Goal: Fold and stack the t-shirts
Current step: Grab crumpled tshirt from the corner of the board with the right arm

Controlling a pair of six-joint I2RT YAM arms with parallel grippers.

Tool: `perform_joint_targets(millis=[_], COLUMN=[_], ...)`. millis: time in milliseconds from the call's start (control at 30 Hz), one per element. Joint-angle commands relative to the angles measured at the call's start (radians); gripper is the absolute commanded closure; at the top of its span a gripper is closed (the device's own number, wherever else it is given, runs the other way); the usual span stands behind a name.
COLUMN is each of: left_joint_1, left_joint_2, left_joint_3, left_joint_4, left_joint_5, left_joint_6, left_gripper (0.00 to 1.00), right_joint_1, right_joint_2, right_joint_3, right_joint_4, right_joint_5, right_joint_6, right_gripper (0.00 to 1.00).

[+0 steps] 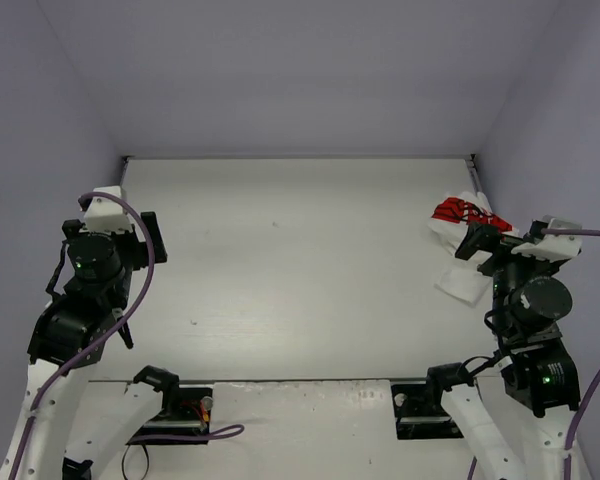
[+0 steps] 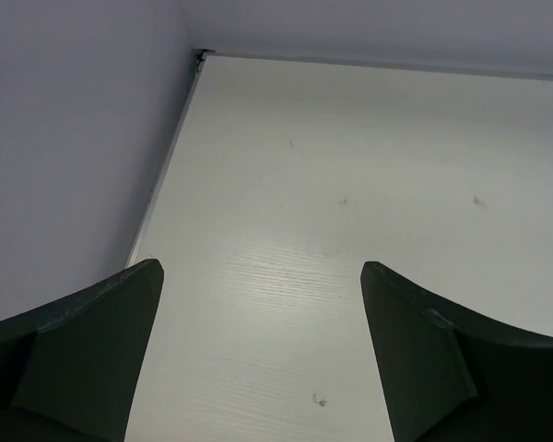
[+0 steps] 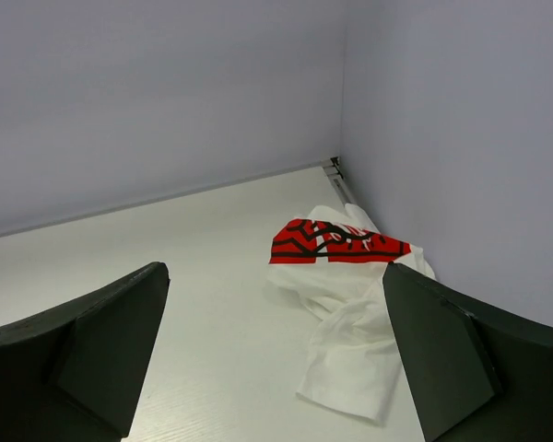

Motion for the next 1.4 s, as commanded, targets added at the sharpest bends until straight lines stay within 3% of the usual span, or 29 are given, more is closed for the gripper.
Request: perform_joint_targets(millis=[0, 167, 233, 333, 533, 700, 1033, 1200, 1300, 1367], left_joint_1=[0.002, 0.001, 0.002, 0.002, 0.002, 0.002, 0.001, 0.0, -0.002, -0.004], left_joint_2=[0.037, 0.087, 0.141, 0.181, 0.257, 0.262, 0.241, 0.236, 0.229, 0.225], left_joint_3=[0.058, 0.088, 0.103, 0.115, 0.14, 0.121, 0.054, 0.047, 0.04, 0.038], left_joint_4=[0.024, -0.016, -0.026, -0.019, -0.023, -0.022, -0.022, -0.023, -0.024, -0.023], left_joint_5=[0.03, 0.036, 0.066, 0.085, 0.156, 0.231, 0.279, 0.309, 0.319, 0.318], left_joint_6=[-0.019, -0.053, -0.065, -0.101, -0.114, -0.146, -0.144, -0.157, -0.163, -0.163], left_gripper=[0.15, 0.15, 0.15, 0.15, 0.15, 0.15, 0.15, 0.15, 0.15, 0.15], right_joint_1=[0.009, 0.011, 0.011, 0.004, -0.152, -0.201, -0.211, -0.227, -0.258, -0.268], right_joint_2=[0.044, 0.114, 0.204, 0.381, 0.79, 1.044, 1.279, 1.317, 1.324, 1.322], right_joint_3=[0.016, -0.005, -0.008, 0.016, 0.097, 0.139, 0.037, -0.007, -0.056, -0.088], right_joint_4=[0.056, 0.057, 0.057, 0.051, 0.02, -0.084, -0.102, -0.077, -0.018, 0.021], right_joint_5=[0.049, 0.097, 0.268, 0.387, 0.231, 0.284, 0.279, 0.252, 0.151, 0.12], right_joint_6=[-0.009, 0.0, 0.116, 0.169, 0.394, 0.529, 0.665, 0.677, 0.662, 0.636], right_gripper=[0.0, 0.0, 0.0, 0.0, 0.17, 0.17, 0.15, 0.18, 0.32, 0.52])
